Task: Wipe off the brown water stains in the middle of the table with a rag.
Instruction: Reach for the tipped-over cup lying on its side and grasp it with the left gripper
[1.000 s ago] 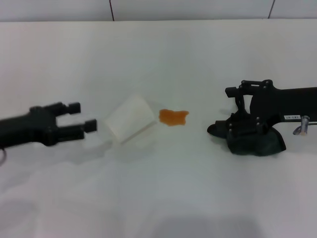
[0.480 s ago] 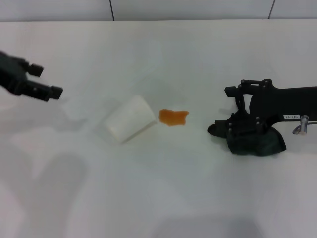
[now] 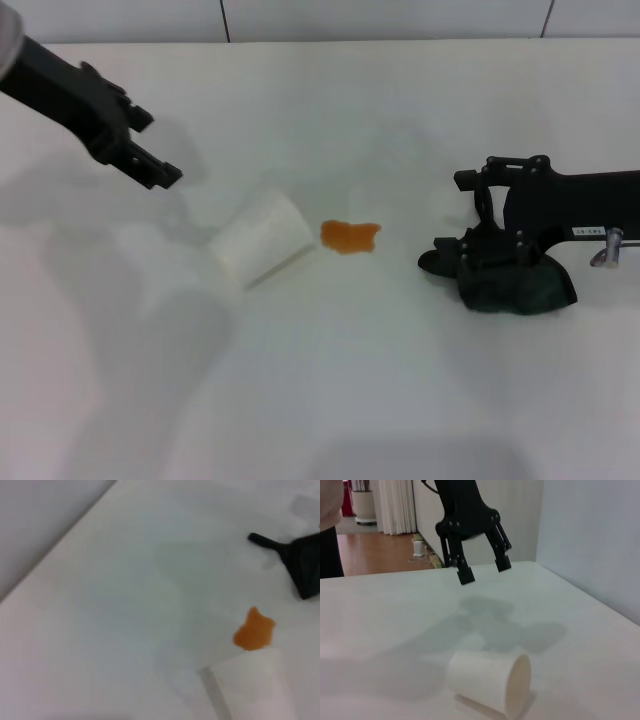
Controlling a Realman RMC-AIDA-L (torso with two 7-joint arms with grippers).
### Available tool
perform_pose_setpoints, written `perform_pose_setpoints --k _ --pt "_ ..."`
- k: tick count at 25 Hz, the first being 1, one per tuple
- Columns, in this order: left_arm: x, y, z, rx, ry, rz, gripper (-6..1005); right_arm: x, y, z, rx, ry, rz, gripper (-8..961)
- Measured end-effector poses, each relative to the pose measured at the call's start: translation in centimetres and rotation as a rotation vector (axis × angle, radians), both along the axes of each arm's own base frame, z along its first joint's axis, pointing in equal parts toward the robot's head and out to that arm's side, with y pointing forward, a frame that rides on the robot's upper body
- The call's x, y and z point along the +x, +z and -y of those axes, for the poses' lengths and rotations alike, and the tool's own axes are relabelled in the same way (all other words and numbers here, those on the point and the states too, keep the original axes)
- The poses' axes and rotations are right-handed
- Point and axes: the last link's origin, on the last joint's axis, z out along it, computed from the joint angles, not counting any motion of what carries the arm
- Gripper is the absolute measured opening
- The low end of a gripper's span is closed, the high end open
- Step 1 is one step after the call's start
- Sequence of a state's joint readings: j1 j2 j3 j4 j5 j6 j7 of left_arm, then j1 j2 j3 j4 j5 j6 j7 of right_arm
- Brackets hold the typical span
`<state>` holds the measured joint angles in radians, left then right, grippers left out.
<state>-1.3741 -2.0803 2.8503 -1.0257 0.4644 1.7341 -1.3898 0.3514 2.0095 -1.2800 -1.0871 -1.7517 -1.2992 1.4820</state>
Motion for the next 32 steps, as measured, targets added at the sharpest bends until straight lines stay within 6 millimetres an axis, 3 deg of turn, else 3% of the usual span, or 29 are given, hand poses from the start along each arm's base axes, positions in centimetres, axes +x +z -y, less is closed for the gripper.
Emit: perform_pose_setpoints --k 6,9,20,32 --pt "0.4 -3.3 -0.7 -0.072 0.002 -0.006 871 0.0 0.0 0.0 0.003 0.0 0.002 869" --pt "0.7 -4.1 -0.7 -0.074 0.021 0.028 870 0.0 0.0 -0.1 0.007 -0.003 0.003 869" --pt "1.3 -4.6 -0.3 -0.038 0.195 0.166 867 -0.2 0.0 -0.4 0.016 0.005 0.012 869" --pt "-0.6 -5.2 0.7 -0.071 0.267 0.142 859 -0.2 0.0 -0.4 0.013 0.004 0.012 869"
